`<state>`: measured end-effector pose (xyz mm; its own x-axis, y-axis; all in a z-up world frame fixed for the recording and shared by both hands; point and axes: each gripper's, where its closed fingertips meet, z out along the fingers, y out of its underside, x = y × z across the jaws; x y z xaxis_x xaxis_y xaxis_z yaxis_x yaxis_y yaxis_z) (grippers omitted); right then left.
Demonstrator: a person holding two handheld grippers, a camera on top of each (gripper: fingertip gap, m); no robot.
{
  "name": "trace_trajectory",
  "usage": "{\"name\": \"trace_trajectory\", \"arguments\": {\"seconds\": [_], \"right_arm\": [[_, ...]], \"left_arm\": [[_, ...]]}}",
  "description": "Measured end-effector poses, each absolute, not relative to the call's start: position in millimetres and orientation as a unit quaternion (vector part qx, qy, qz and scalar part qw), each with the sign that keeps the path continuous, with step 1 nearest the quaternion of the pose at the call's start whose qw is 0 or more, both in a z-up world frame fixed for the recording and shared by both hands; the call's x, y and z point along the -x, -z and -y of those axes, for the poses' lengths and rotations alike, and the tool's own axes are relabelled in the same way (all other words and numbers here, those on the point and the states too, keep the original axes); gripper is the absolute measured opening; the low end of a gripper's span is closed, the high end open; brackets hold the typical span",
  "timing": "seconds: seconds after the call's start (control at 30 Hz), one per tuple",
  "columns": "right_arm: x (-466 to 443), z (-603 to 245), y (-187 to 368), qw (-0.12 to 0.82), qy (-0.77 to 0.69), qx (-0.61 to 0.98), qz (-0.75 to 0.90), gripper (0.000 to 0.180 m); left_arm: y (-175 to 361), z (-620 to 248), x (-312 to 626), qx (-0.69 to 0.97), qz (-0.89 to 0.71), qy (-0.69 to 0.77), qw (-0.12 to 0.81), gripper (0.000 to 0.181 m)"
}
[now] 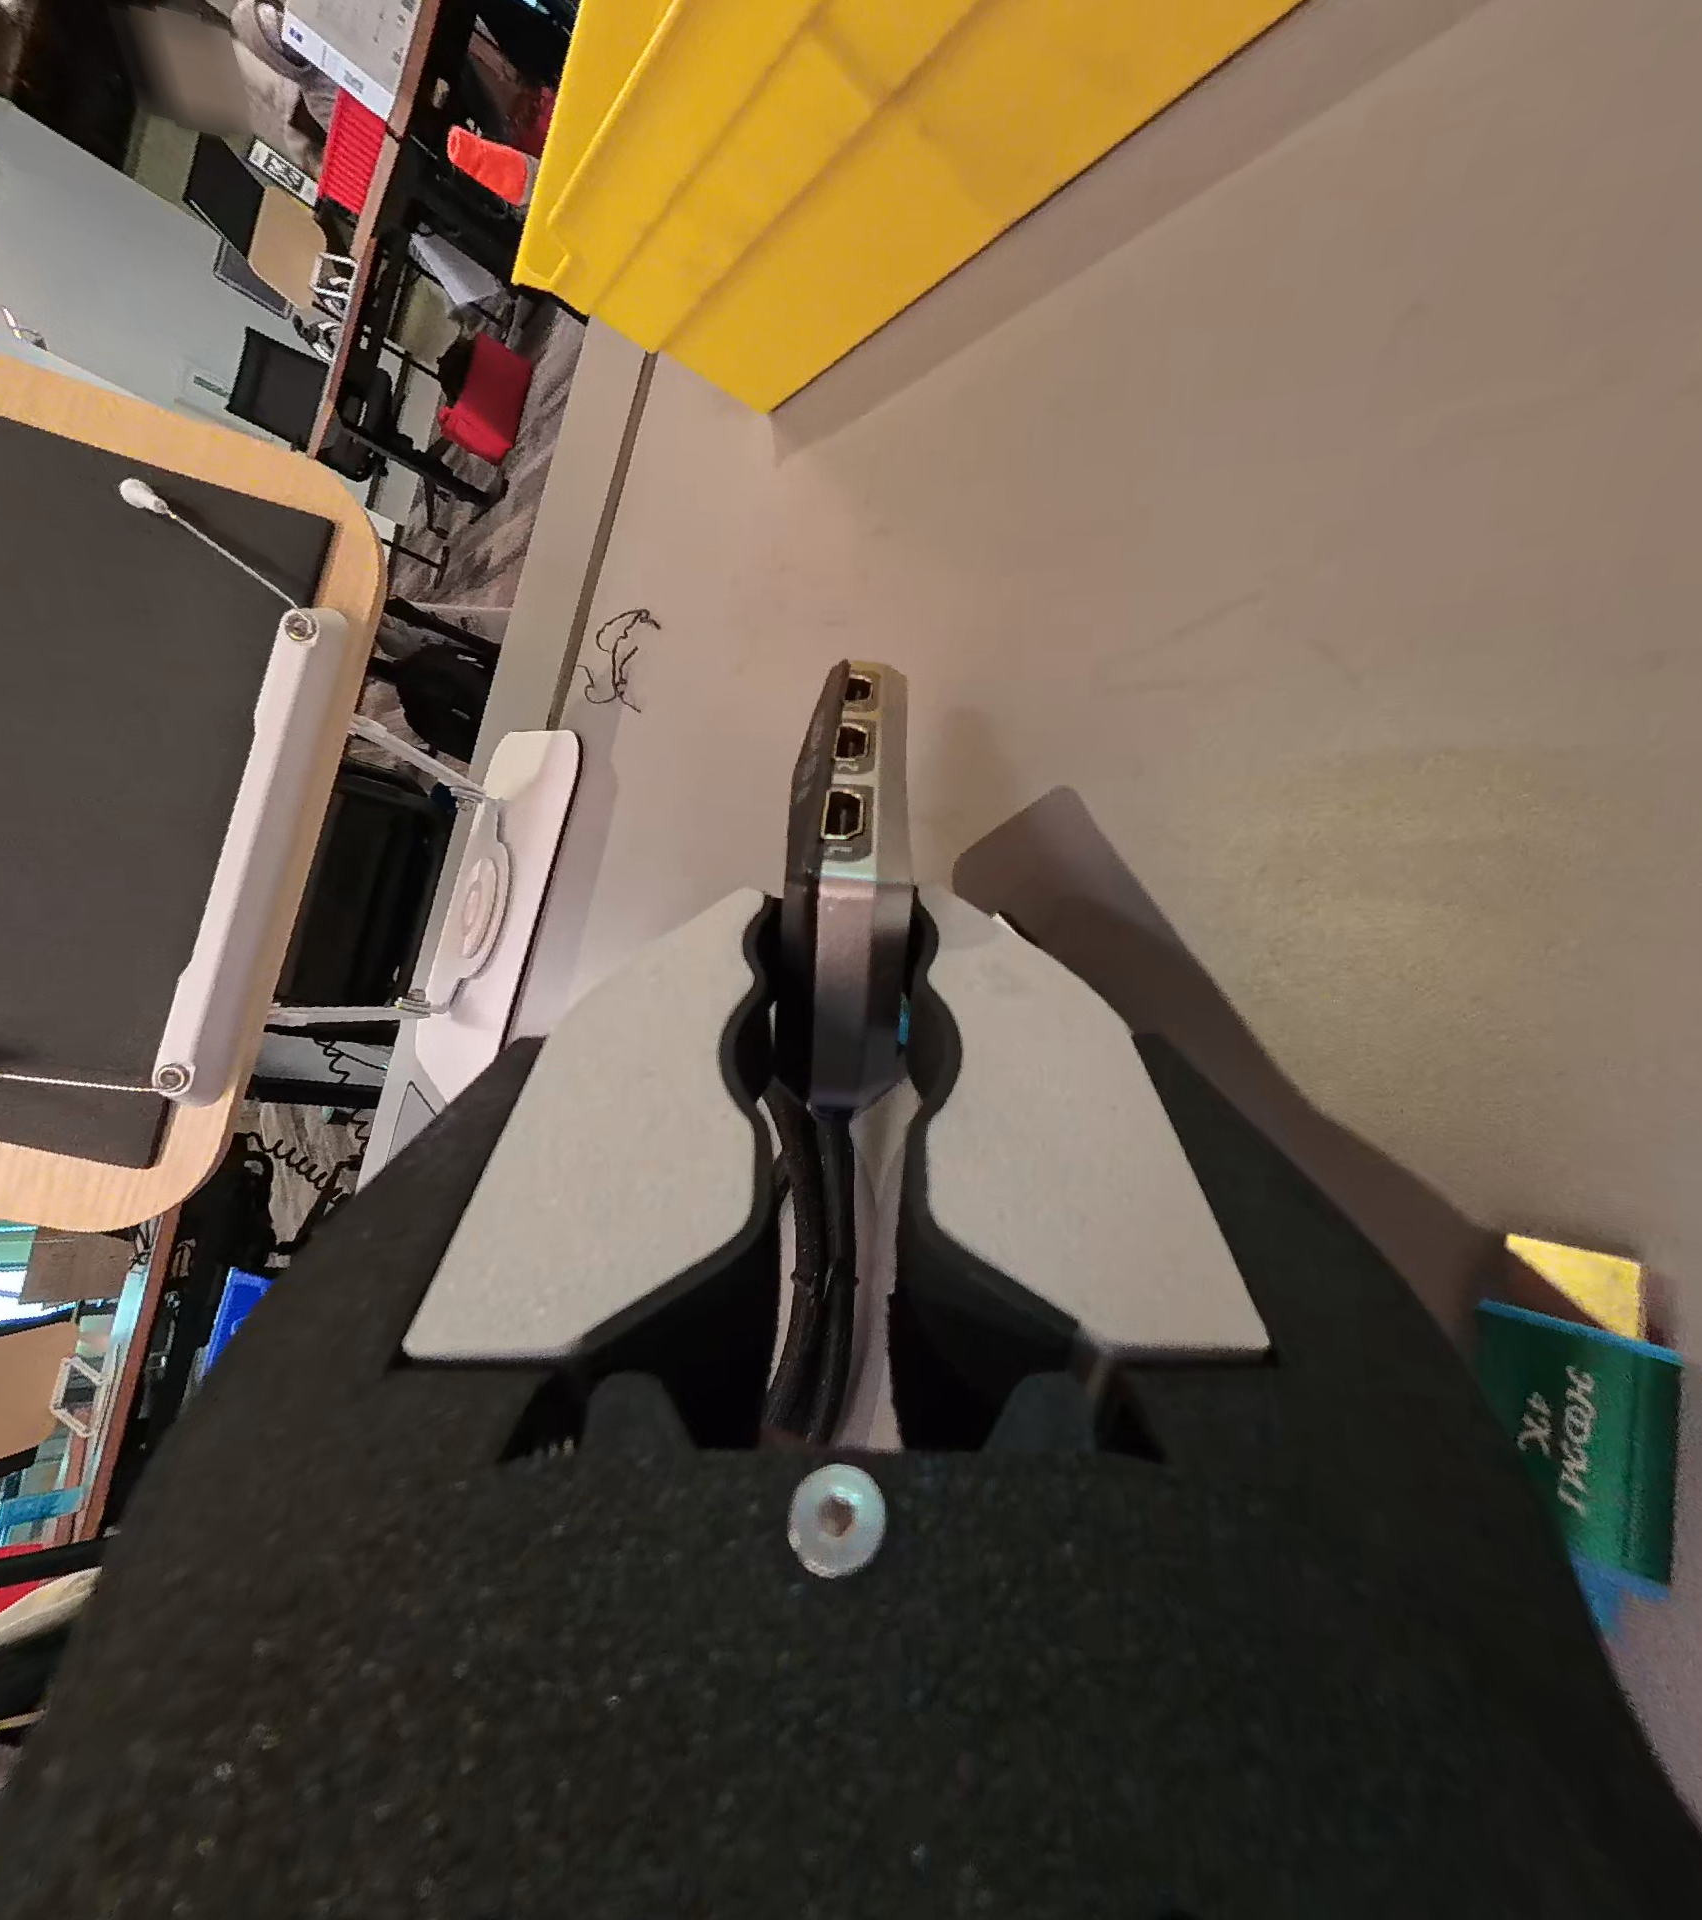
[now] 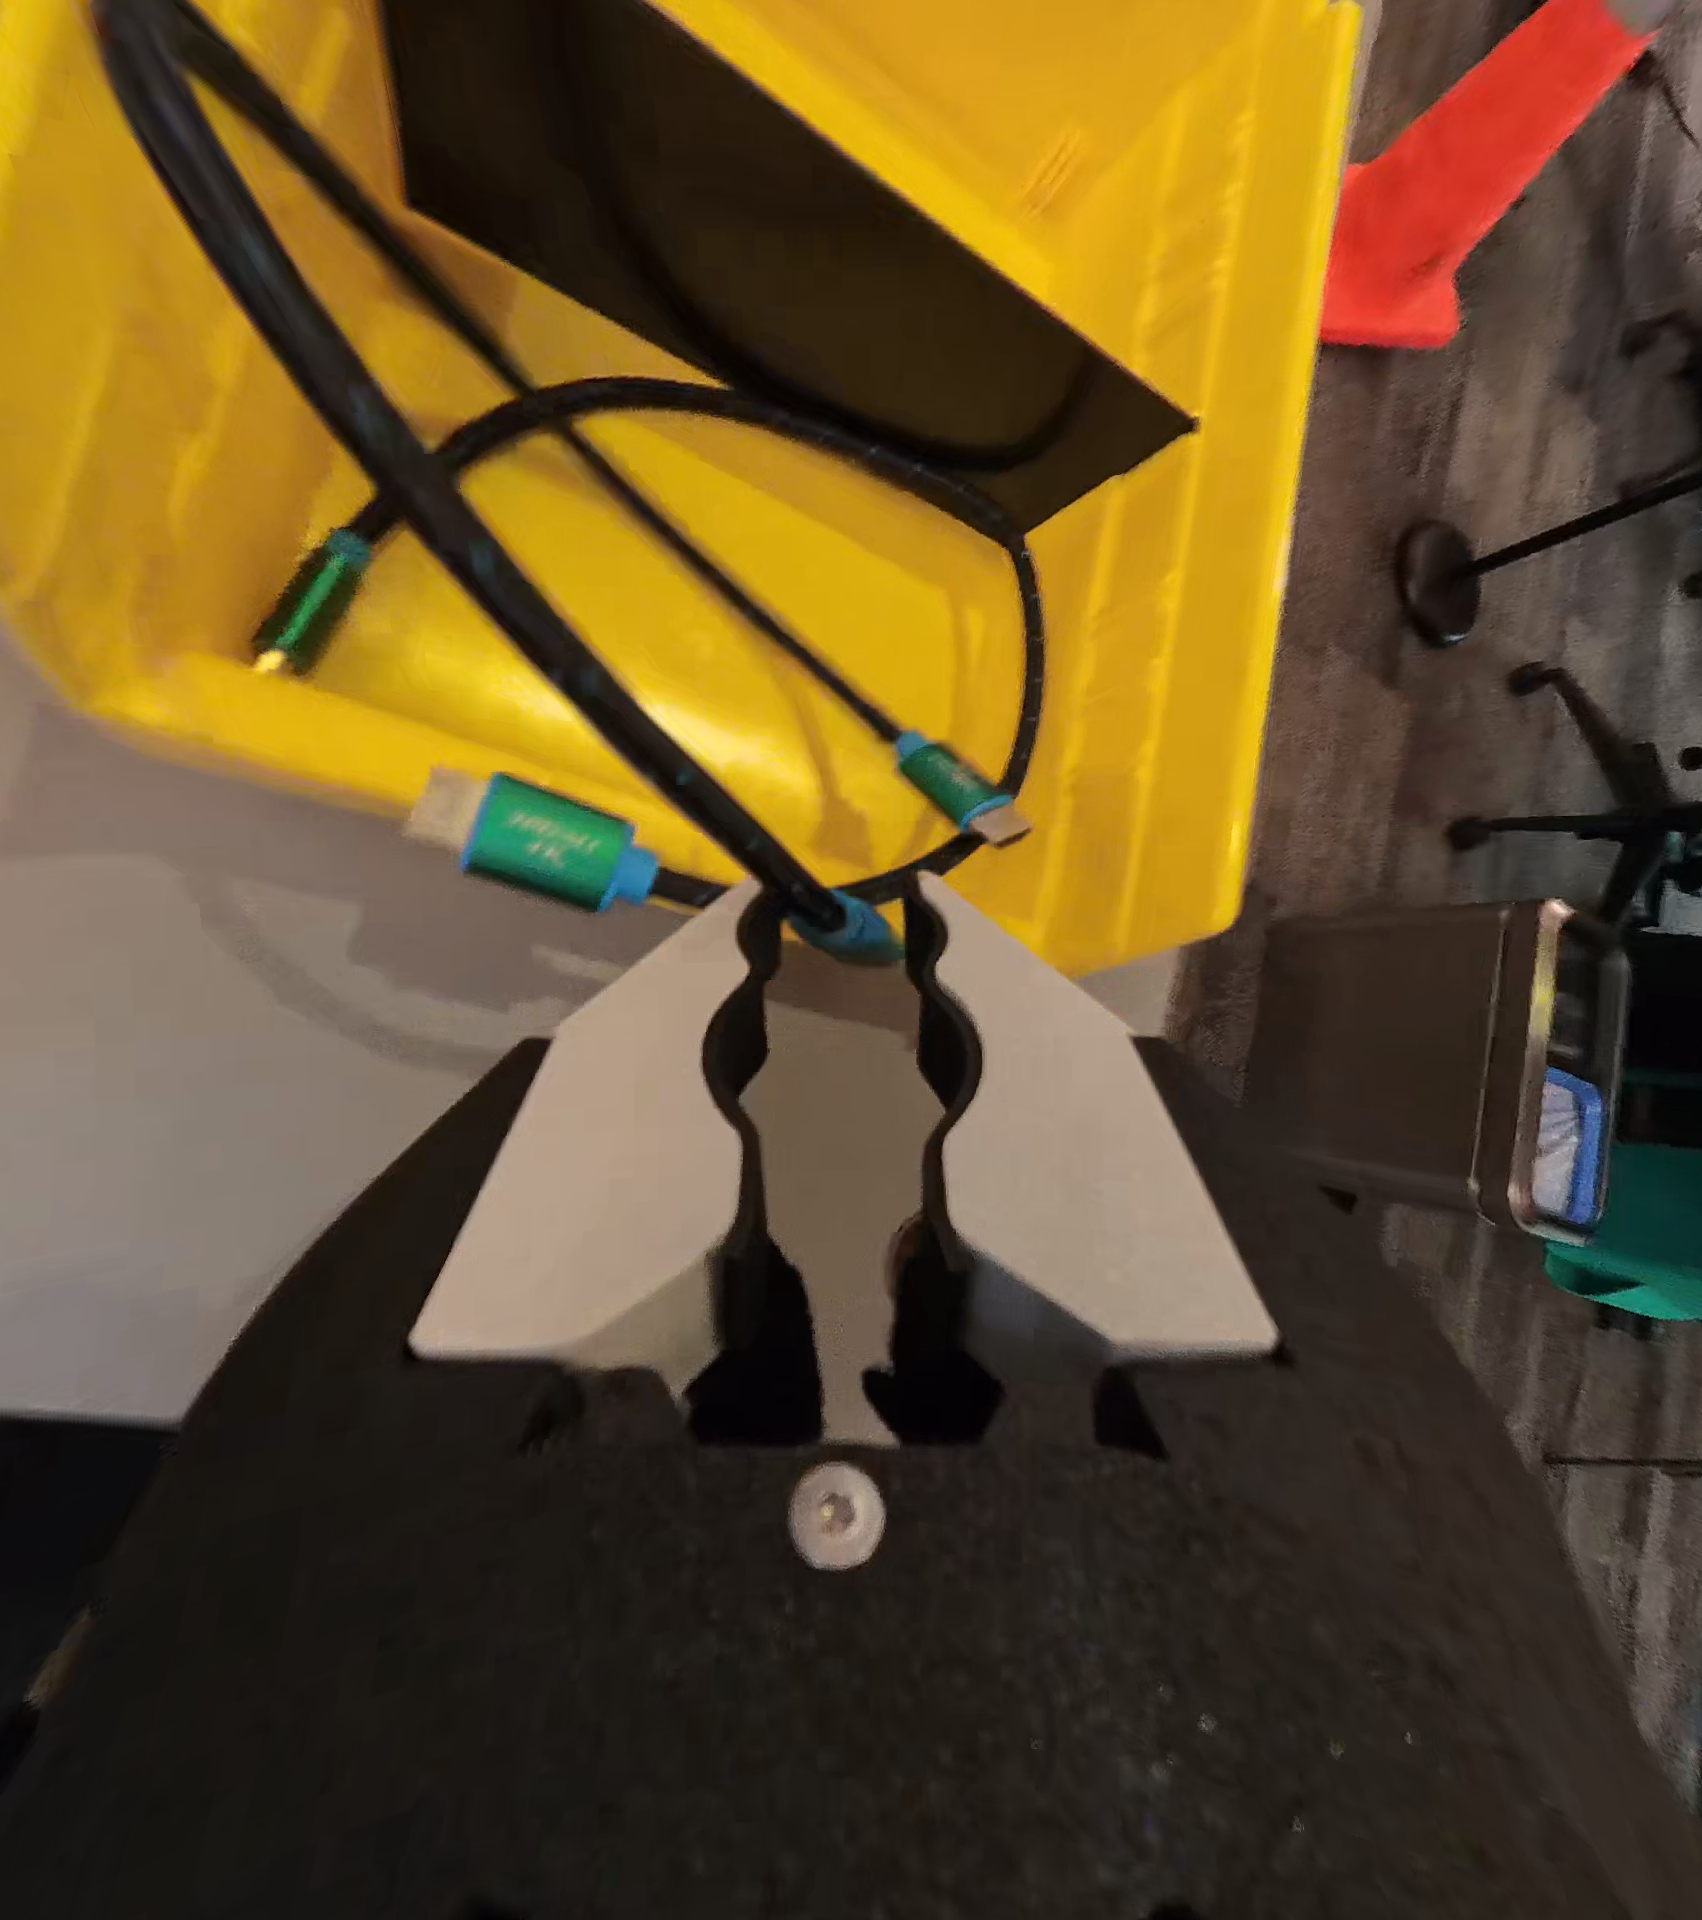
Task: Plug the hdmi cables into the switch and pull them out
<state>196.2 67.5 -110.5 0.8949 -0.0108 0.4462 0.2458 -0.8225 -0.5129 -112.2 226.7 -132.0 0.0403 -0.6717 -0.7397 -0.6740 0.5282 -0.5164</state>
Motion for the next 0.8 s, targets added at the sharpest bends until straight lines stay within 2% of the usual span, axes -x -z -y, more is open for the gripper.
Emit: {"name": "trace_trajectory", "arguments": {"seconds": [0.07, 0.27, 0.43, 0.5, 0.57, 0.63, 0.8], "right_arm": [[-181.5, -60.2, 111.9, 0.301, 0.184, 0.934, 0.058, 0.031], [-162.6, -63.8, 111.9, 0.373, -0.016, 0.926, -0.056, 0.017], [-163.8, -72.0, 104.5, 0.39, -0.131, 0.907, -0.095, 0.033], [-172.4, -61.5, 102.5, 0.406, -0.117, 0.899, -0.119, 0.034], [-170.0, -45.9, 129.7, 0.361, -0.143, 0.908, -0.158, 0.043], [-151.3, -44.0, 156.9, 0.325, -0.229, 0.898, -0.189, 0.05], [-135.3, -71.8, 156.3, 0.397, -0.33, 0.823, -0.238, 0.056]], "left_arm": [[131.9, -226.7, 112.3, 0.486, -0.693, 0.001, 0.533, 0.021], [131.4, -225.5, 111.9, 0.489, -0.692, 0.007, 0.531, 0.021], [129.7, -223.8, 111.3, 0.49, -0.693, 0.01, 0.529, 0.021], [129.0, -223.5, 111.2, 0.493, -0.692, 0.016, 0.528, 0.021], [129.4, -223.4, 111.1, 0.497, -0.689, 0.026, 0.527, 0.021], [129.7, -222.9, 111.1, 0.499, -0.688, 0.03, 0.526, 0.021], [129.5, -220.4, 111.2, 0.495, -0.693, 0.027, 0.524, 0.021]]}}
